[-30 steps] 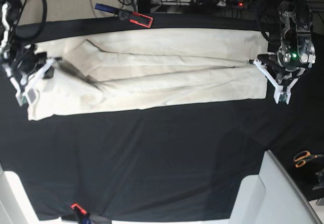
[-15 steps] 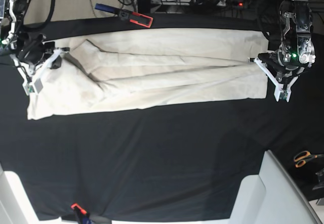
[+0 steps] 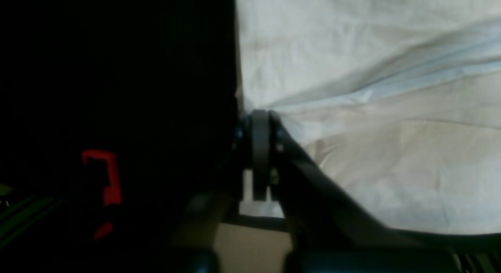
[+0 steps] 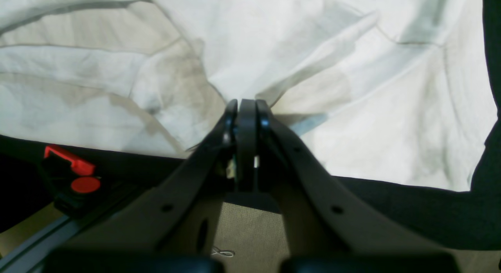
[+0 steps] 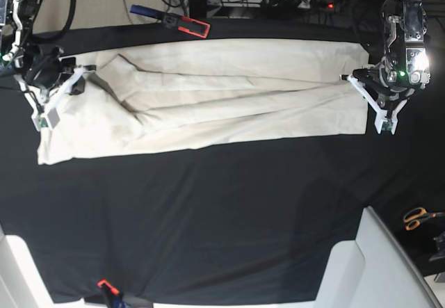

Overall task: Fold the T-shirt properly
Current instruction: 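Hold the folded strip ends with both grippers and smooth it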

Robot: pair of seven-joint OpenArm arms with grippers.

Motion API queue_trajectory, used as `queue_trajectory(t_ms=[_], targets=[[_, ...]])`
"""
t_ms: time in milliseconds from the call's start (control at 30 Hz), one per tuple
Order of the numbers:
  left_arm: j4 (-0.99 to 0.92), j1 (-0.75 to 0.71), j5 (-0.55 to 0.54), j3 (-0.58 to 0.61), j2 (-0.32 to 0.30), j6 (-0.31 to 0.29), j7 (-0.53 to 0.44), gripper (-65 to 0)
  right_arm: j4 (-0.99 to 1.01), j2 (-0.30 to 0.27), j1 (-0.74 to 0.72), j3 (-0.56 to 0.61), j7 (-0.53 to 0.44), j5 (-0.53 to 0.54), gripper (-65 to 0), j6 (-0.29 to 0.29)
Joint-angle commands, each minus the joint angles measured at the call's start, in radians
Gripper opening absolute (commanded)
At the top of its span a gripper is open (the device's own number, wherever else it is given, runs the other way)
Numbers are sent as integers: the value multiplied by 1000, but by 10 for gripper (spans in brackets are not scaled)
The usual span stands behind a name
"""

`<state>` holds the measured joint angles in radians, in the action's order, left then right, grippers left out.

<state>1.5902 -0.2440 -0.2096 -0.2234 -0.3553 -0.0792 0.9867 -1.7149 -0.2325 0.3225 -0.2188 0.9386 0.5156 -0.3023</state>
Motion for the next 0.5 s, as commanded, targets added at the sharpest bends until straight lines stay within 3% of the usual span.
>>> queue_trajectory(t_ms=[0, 467], targets=[[17, 4, 8, -6, -17, 6, -9, -650, -15, -11, -3, -4, -14, 10, -650, -2], [14, 4, 8, 51, -23, 6, -9, -650, -15, 14, 11, -8, -14, 10, -648, -2]])
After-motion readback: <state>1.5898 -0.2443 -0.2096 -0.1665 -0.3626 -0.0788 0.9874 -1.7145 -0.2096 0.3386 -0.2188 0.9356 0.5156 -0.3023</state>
